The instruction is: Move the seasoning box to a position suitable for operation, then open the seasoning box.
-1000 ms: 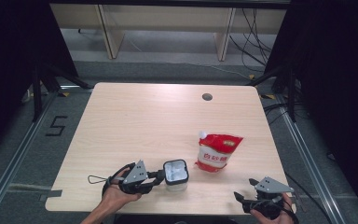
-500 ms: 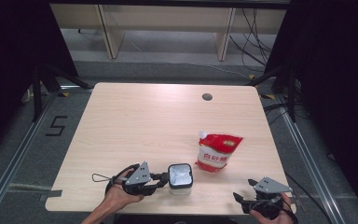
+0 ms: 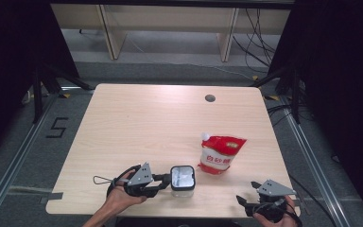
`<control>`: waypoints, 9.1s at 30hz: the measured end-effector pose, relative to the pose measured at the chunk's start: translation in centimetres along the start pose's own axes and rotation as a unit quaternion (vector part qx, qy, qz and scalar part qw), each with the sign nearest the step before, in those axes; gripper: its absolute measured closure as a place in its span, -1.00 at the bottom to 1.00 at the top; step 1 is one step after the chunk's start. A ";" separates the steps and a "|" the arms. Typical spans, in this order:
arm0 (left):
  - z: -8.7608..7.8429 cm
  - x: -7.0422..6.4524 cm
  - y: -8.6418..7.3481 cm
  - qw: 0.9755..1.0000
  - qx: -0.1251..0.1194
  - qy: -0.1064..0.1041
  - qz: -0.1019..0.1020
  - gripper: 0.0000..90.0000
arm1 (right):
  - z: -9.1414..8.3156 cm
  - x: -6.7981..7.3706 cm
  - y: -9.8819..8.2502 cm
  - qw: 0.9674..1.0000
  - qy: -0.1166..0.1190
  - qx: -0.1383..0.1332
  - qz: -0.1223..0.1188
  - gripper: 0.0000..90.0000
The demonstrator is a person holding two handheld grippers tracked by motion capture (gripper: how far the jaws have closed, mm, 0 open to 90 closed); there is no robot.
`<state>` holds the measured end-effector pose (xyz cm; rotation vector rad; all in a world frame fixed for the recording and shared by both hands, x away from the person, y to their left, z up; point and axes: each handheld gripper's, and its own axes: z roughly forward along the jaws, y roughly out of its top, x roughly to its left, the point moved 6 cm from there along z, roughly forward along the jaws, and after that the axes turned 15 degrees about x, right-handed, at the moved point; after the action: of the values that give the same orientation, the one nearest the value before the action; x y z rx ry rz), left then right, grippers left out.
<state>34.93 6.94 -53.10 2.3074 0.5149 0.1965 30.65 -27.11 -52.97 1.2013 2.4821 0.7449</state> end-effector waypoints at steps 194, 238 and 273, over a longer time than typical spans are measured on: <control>-0.9 -0.7 -0.5 0.999 -0.010 0.045 -0.027 0.62 | 0.4 15.3 16.9 0.956 0.094 -0.158 -0.227 0.98; -2.5 -0.2 -2.4 0.995 0.026 0.058 -0.079 -0.22 | -0.4 6.3 9.4 0.983 0.055 -0.135 -0.112 0.29; -2.8 0.1 -2.5 0.992 0.010 0.032 -0.118 -0.43 | 0.4 -0.5 5.4 0.988 0.047 -0.148 -0.013 -0.51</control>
<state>33.44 10.38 -52.85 2.2420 0.8192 0.1521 34.60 -24.56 -50.20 1.0441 2.3462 1.1396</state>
